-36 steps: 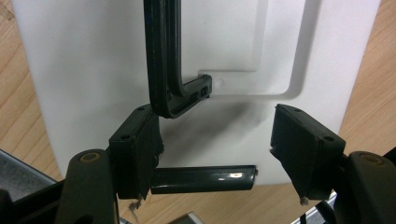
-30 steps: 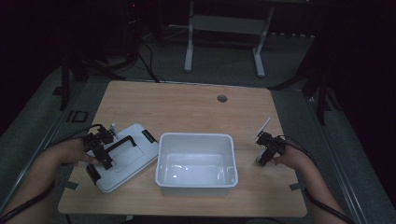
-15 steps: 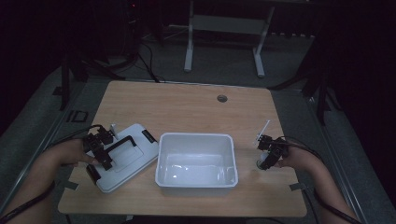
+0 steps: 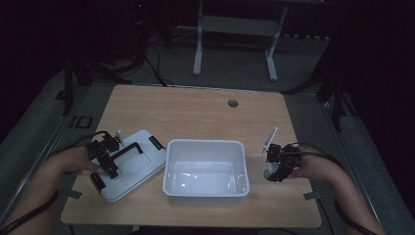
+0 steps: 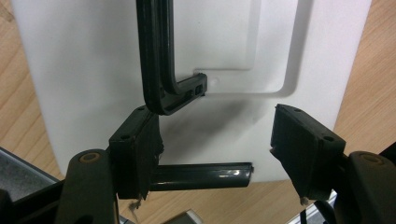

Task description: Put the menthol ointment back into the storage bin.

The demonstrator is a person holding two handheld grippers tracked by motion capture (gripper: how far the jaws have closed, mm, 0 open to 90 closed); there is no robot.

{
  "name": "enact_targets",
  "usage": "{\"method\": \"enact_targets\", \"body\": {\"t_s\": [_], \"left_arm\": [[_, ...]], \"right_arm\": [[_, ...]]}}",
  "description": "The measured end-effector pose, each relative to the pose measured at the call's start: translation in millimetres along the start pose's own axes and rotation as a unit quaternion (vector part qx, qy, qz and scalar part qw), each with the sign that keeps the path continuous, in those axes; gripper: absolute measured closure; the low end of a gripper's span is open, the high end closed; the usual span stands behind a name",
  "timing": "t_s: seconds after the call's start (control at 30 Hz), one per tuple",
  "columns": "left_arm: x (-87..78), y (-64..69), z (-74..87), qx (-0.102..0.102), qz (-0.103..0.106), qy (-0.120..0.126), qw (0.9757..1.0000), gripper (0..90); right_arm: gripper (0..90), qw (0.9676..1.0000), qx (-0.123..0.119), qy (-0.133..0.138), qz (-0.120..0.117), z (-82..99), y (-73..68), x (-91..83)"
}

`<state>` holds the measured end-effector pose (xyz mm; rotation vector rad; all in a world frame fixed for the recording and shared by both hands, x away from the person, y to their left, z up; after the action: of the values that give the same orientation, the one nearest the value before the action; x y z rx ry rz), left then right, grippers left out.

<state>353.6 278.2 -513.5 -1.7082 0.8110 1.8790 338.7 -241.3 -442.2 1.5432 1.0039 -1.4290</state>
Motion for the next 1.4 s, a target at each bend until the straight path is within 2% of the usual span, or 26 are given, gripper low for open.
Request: {"method": "enact_targets", "body": {"t_s": [0.17,0.3,0.47,0.6,0.77,1.17,1.4], "left_arm": [[-2.6,0.7,-1.3,0.003,-0.003,0.000,1.0000,32.8],[-4.9,1.4,-1.4,0.003,-0.004,0.001,1.0000,32.8],[-6.0,1.5,-2.2,0.002,-0.002,0.002,1.0000,32.8],[-5.3,1.1,-2.5,0.005,-0.006,-0.005,1.0000,32.8],[-6.4,0.6,-3.5,0.003,-0.004,0.007,1.0000,32.8],[-7.2,2.6,-1.3,0.007,-0.008,-0.006,0.9999,32.8],[-8.3,2.3,-1.9,0.005,-0.005,0.000,1.0000,32.8]], "right_arm": [[49.7,0.9997,-0.022,-0.004,-0.004,-5.5,-9.3,-12.2],[49.7,0.9997,-0.023,-0.001,-0.004,-10.6,-12.6,-24.1],[49.7,0.9992,-0.040,-0.002,-0.003,-17.8,-19.3,-40.4],[49.7,0.9985,-0.054,0.006,0.002,-24.2,-26.5,-57.8],[49.7,0.9969,-0.072,0.030,-0.003,-32.7,-38.4,-75.8],[49.8,0.9925,-0.117,0.034,0.008,-57.6,-60.1,-90.2],[49.8,0.9895,-0.140,0.033,0.007,-73.9,-70.1,-90.9]]}}
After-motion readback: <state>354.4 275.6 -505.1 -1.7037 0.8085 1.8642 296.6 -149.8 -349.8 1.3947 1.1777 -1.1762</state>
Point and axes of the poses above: each handheld gripper's, and its own axes: x roughly forward along the jaws, z roughly out of its underside, y roughly to its right, the point moved 3 cm from there along x, roughly forward along the jaws
